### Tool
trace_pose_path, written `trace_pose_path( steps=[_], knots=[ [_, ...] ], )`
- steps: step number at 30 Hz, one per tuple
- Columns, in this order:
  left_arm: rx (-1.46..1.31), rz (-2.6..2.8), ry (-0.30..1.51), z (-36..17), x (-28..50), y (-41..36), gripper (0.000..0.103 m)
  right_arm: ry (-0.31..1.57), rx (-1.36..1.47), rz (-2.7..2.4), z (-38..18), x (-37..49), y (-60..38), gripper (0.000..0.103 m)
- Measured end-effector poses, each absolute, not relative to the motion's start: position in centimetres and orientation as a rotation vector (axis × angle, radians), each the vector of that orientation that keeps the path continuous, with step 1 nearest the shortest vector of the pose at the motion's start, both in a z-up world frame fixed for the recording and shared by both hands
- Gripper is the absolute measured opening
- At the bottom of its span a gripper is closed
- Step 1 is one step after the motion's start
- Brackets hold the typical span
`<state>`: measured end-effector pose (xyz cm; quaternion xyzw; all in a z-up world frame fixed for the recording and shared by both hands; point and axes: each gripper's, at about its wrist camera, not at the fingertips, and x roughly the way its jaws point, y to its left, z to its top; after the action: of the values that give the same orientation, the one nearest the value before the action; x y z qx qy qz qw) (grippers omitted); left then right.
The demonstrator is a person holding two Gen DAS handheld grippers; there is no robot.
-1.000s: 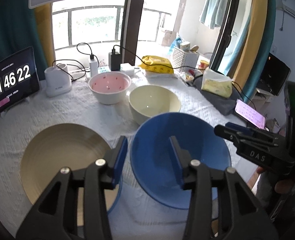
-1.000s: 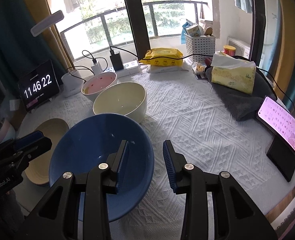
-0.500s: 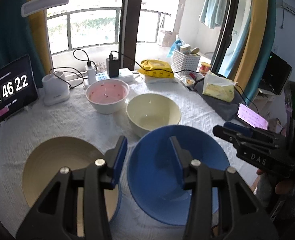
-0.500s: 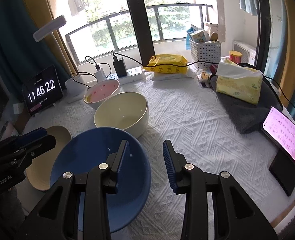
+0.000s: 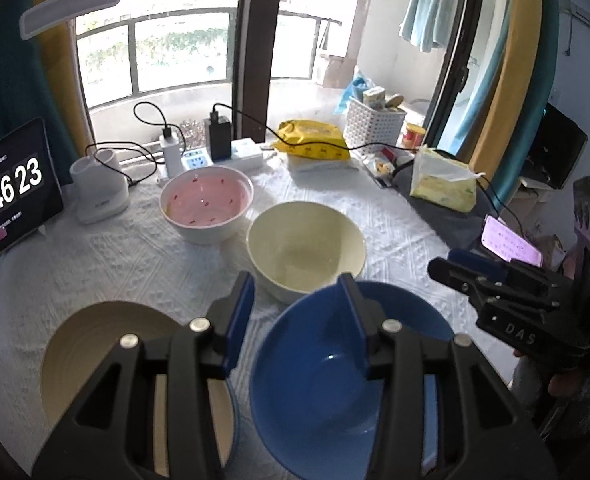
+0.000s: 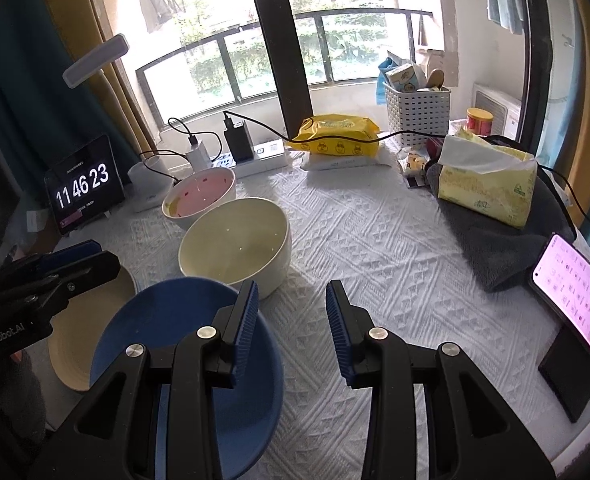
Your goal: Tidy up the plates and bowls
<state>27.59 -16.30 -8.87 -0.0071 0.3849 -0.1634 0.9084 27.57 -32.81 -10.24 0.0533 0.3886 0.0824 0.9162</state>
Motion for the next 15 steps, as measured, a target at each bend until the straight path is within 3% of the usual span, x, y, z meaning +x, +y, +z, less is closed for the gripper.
trace_pose_path(
  steps=[15],
  knots=[
    [-0.062, -0.370, 0.866, -10.1, 31.8, -16.3, 0.045, 0.812, 0.091, 0.212, -10.9, 31.5, -32.7, 0.040]
  ],
)
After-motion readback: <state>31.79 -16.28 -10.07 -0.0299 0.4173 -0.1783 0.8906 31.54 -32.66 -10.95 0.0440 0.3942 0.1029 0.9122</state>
